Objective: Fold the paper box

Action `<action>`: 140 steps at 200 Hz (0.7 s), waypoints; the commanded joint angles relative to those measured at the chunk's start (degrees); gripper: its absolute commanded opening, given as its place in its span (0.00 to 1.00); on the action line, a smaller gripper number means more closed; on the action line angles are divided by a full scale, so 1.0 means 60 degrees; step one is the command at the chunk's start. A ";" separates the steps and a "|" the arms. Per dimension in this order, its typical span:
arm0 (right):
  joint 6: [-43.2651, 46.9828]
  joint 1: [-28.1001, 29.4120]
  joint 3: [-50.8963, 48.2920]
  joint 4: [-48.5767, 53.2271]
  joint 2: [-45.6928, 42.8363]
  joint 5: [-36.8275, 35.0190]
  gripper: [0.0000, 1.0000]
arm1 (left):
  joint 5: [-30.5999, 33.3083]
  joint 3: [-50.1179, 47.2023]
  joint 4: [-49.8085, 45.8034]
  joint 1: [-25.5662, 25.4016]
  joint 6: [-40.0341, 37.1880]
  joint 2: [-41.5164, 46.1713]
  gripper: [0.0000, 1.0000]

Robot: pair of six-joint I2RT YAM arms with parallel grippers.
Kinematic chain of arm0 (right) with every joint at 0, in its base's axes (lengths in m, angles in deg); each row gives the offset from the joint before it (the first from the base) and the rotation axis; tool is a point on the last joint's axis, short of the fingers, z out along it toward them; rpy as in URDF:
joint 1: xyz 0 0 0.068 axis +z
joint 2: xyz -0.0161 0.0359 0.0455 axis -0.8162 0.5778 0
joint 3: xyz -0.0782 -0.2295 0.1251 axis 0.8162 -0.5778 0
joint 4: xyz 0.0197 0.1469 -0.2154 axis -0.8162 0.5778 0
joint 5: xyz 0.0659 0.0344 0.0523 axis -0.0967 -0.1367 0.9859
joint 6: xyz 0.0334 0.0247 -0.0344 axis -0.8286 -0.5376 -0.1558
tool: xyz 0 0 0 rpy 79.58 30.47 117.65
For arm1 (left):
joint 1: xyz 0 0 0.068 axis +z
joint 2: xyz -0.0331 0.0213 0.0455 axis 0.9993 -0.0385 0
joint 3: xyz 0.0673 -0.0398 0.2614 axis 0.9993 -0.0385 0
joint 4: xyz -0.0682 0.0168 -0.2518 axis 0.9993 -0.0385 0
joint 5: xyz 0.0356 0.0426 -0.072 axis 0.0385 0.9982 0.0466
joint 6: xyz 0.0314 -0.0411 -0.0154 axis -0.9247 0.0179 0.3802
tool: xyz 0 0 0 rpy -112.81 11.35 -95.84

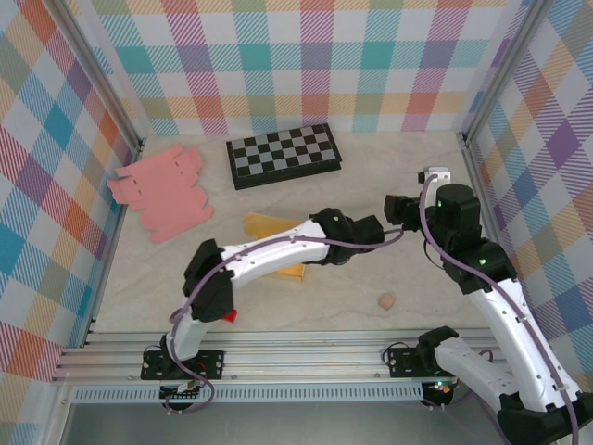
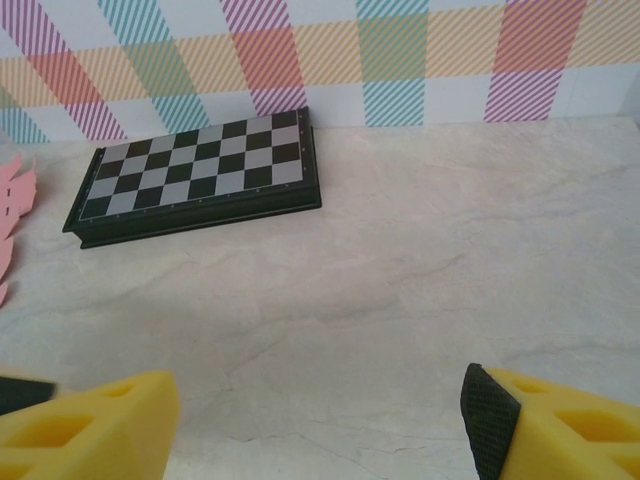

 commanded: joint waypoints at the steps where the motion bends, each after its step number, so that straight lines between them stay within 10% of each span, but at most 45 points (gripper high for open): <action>1: 0.0165 -0.0080 0.0591 0.0188 0.0039 -0.0403 0.76 | -0.1365 -0.0613 0.0887 0.0346 0.0633 0.1748 0.65; 63: -0.0151 -0.0084 0.0830 0.0295 0.0457 -0.0024 0.75 | -0.3684 -0.3258 0.3090 0.2206 0.2477 0.4904 0.63; 140: -0.1100 0.0152 -0.0126 -0.0635 0.2246 0.2846 0.70 | -0.8592 -0.6536 0.5918 0.7913 0.9159 0.6837 0.67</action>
